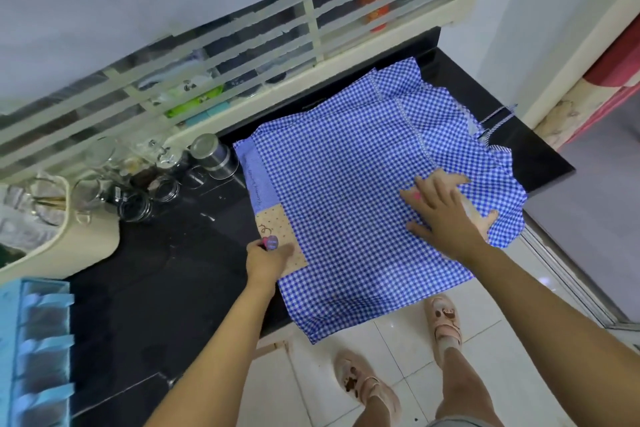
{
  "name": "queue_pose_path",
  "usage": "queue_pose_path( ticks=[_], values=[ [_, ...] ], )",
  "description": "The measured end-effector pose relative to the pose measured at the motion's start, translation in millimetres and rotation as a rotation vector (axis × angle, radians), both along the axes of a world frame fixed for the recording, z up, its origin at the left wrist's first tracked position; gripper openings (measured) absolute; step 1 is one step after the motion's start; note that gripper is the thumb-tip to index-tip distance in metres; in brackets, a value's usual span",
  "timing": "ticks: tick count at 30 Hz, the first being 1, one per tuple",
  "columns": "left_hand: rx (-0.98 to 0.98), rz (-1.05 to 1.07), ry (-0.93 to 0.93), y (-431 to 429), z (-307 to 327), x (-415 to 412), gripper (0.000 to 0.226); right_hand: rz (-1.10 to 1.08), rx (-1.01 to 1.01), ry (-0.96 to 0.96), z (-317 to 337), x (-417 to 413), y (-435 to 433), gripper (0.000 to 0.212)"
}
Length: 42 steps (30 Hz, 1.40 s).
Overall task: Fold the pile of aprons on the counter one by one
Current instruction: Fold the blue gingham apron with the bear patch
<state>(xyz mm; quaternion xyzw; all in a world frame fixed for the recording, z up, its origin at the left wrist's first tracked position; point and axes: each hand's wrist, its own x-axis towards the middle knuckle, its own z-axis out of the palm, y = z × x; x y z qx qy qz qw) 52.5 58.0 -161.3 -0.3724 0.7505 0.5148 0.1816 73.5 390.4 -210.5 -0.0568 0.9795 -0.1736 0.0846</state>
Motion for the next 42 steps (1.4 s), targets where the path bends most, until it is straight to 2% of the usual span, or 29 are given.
queue_pose_path(
  ticks=[4,8,10,11,13,15,18,21,23,24,25,26,28,30,33,34,36,37,38,39,40,41,42],
  values=[
    [0.063,-0.110,0.014,0.9,36.8,-11.4,0.026,0.118,0.031,-0.016,-10.4,5.0,0.3,0.086],
    [0.056,-0.305,0.178,43.2,101.0,-22.6,0.019,0.136,0.019,-0.128,-1.8,-1.1,-2.0,0.099],
    [0.095,-0.469,0.209,76.2,128.2,-33.1,0.013,0.142,-0.064,-0.259,11.9,-9.5,-0.9,0.096],
    [0.136,-0.548,0.216,96.9,136.0,-40.4,0.017,0.107,-0.182,-0.344,19.5,-15.0,5.2,0.087],
    [0.188,-0.661,0.199,145.0,150.1,-54.5,0.022,-0.070,-0.606,-0.501,30.6,-24.1,27.6,0.074],
    [0.175,-0.745,0.169,197.6,149.3,-70.1,0.025,-0.281,-1.070,-0.625,37.8,-27.5,52.0,0.076],
    [0.166,-0.816,0.186,258.6,127.9,-89.8,0.031,-0.419,-1.526,-0.628,40.3,-29.6,73.1,0.072],
    [0.237,-0.891,0.179,299.8,103.3,-106.3,0.044,-0.526,-1.752,-0.597,40.6,-29.4,81.0,0.067],
    [0.281,-0.991,0.017,315.2,94.3,-106.6,0.022,-0.619,-1.847,-0.572,42.5,-30.5,90.7,0.060],
    [0.209,-1.068,-0.013,313.3,92.9,-103.4,0.009,-0.631,-1.870,-0.583,42.4,-30.1,97.2,0.064],
    [0.112,-1.191,0.005,312.1,84.0,-102.6,0.023,-0.630,-1.882,-0.605,41.9,-31.4,106.0,0.071],
    [0.082,-1.246,-0.018,306.9,74.8,-103.3,0.036,-0.682,-1.835,-0.626,42.1,-33.1,112.7,0.078],
    [0.038,-1.296,-0.037,298.0,56.3,-107.1,0.046,-0.837,-1.613,-0.672,43.3,-37.2,125.6,0.085],
    [-0.004,-1.369,-0.067,290.1,39.5,-111.0,0.047,-0.895,-1.367,-0.710,44.7,-43.1,130.0,0.077],
    [-0.050,-1.302,0.055,279.3,27.8,-116.5,0.050,-0.746,-0.999,-0.731,49.6,-53.9,125.5,0.054],
    [-0.103,-1.226,0.145,277.4,27.8,-119.2,0.048,-0.679,-0.814,-0.706,48.3,-59.2,125.4,0.046],
    [-0.361,-0.957,0.333,271.2,22.9,-134.0,0.035,-0.419,-0.396,-0.634,47.1,-65.8,126.8,0.035],
    [-0.496,-0.786,0.379,266.5,24.0,-141.7,0.032,-0.358,-0.263,-0.614,43.6,-68.5,129.5,0.032],
    [-0.584,-0.620,0.354,256.7,22.8,-150.2,0.038,-0.319,-0.195,-0.607,41.4,-71.6,131.8,0.030],
    [-0.573,-0.429,0.277,247.1,21.8,-156.5,0.056,-0.320,-0.158,-0.631,44.0,-73.3,132.6,0.033],
    [-0.470,-0.250,0.171,237.2,21.5,-161.8,0.074,-0.315,-0.160,-0.620,47.2,-74.1,133.1,0.038],
    [-0.285,-0.099,0.106,228.3,20.9,-166.7,0.081,-0.316,-0.150,-0.611,47.3,-75.3,132.9,0.043],
    [-0.088,0.005,0.098,221.1,19.1,-170.5,0.074,-0.305,-0.129,-0.627,45.7,-77.9,133.4,0.046]
  ],
)
